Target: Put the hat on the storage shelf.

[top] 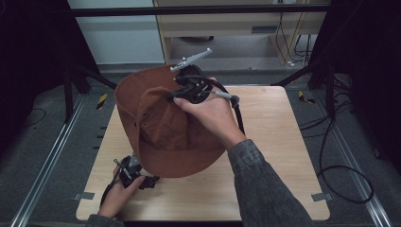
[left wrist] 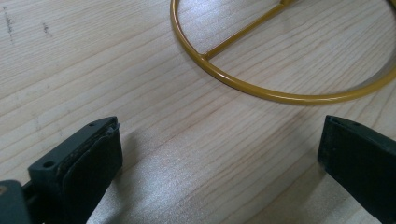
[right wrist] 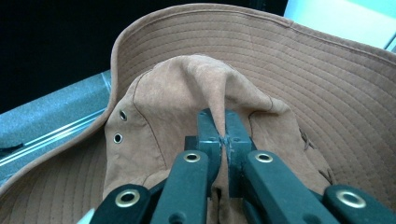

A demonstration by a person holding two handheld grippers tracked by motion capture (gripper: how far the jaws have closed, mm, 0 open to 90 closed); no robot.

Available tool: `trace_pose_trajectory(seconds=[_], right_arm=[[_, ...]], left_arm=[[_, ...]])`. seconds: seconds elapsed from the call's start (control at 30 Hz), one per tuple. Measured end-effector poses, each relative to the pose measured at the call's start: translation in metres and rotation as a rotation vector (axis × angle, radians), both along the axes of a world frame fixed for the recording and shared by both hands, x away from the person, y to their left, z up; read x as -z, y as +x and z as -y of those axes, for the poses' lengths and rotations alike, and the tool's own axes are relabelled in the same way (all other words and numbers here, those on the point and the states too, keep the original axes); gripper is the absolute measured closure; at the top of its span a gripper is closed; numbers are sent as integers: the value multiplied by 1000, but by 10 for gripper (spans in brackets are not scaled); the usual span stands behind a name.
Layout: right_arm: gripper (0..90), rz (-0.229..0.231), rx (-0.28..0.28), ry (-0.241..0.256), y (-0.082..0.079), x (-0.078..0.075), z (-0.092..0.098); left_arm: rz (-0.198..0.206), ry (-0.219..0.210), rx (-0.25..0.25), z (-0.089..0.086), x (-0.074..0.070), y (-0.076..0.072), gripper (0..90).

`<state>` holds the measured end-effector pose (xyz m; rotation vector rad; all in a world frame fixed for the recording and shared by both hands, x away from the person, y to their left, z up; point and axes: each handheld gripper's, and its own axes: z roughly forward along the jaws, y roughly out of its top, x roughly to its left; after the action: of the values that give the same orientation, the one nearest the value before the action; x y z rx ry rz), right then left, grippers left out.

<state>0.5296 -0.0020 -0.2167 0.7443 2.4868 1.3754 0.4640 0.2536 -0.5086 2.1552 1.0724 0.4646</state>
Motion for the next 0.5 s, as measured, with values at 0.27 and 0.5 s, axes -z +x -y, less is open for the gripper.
trace_pose_trajectory(seconds=[0.27, 0.5], right_arm=[[887, -14, -3, 3, 2, 7, -2], [887, -20, -6, 3, 3, 11, -3]], left_arm=[[0, 0, 0, 0, 0, 0, 0], [0, 0, 0, 0, 0, 0, 0]])
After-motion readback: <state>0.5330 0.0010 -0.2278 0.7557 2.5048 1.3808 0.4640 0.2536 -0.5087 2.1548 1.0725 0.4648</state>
